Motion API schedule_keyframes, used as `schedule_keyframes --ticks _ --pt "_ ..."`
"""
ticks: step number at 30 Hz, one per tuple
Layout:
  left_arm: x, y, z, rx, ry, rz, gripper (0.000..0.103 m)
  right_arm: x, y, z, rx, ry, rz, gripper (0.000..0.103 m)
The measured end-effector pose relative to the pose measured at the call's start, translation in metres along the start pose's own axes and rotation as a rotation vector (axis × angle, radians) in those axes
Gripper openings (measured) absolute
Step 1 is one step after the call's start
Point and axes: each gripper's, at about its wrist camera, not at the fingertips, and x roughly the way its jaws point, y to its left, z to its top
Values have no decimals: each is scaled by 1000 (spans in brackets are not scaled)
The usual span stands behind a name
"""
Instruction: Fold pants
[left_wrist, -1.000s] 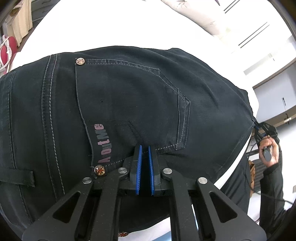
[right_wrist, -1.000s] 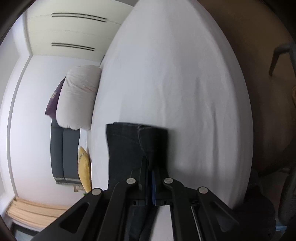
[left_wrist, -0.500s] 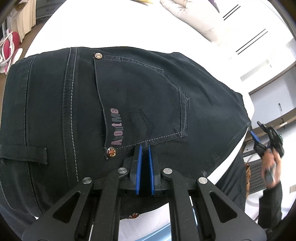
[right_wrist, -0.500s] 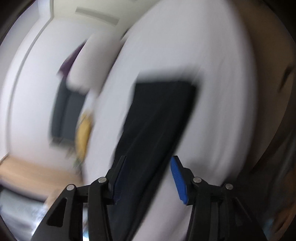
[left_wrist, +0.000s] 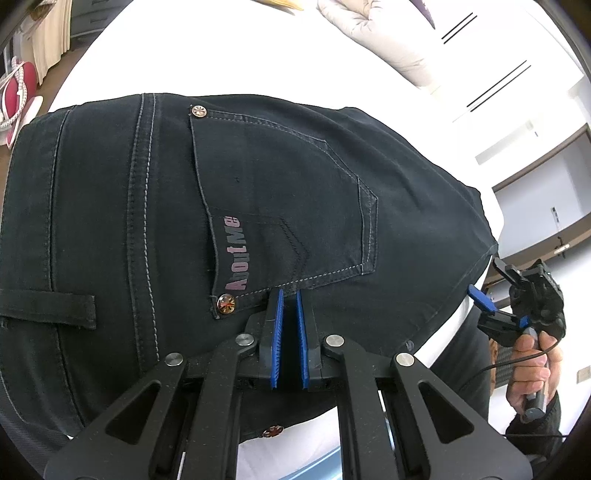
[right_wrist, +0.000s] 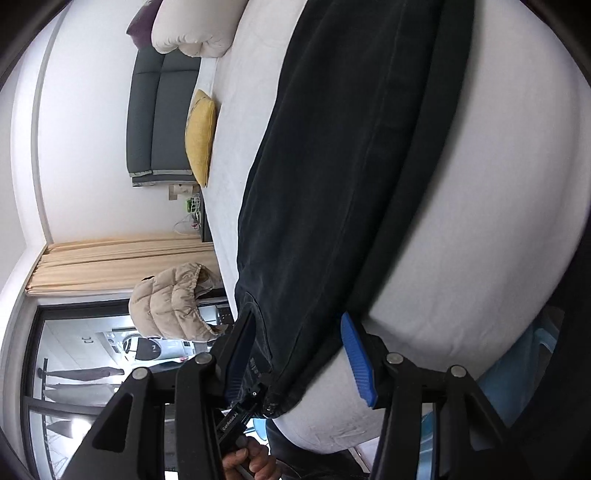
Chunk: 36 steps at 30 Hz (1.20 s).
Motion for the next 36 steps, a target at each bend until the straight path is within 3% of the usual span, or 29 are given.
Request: schedule_keyframes --ticks 3,6,7,8,15,18,21,22,24,26,27,28,29,36 --pt "0 0 0 5 2 2 7 8 -8 0 26 12 13 49" --pt "1 -3 1 6 3 6 7 22 -10 1 41 42 12 28" --pt "1 -4 1 7 3 7 7 25 -8 2 27 50 8 9" --pt "2 -4 1 9 4 9 7 27 -7 2 9 54 -16 6" --pt "-2 -7 -1 40 9 32 7 14 -33 -15 41 36 -10 2" --pt "-1 -5 0 26 7 26 7 14 -24 -13 -8 32 -13 5" --pt "0 -8 1 26 6 30 7 11 -14 5 -9 20 -5 18" --pt "1 -8 1 25 6 29 7 8 -17 13 12 4 14 30" --pt "0 -8 0 22 5 27 7 -9 -23 37 63 -89 80 34" --pt "-1 -3 -3 22 4 26 7 -28 -32 59 101 -180 112 28" --pt "-1 -3 -3 22 4 28 7 -34 -37 67 119 -196 125 21" --pt "-1 -2 -4 23 4 29 7 -41 -43 74 140 -209 105 6" --pt "-1 -2 -4 23 5 31 7 -47 -47 76 154 -224 77 4" --pt "1 -3 -3 29 11 39 7 -68 -69 69 178 -270 108 2"
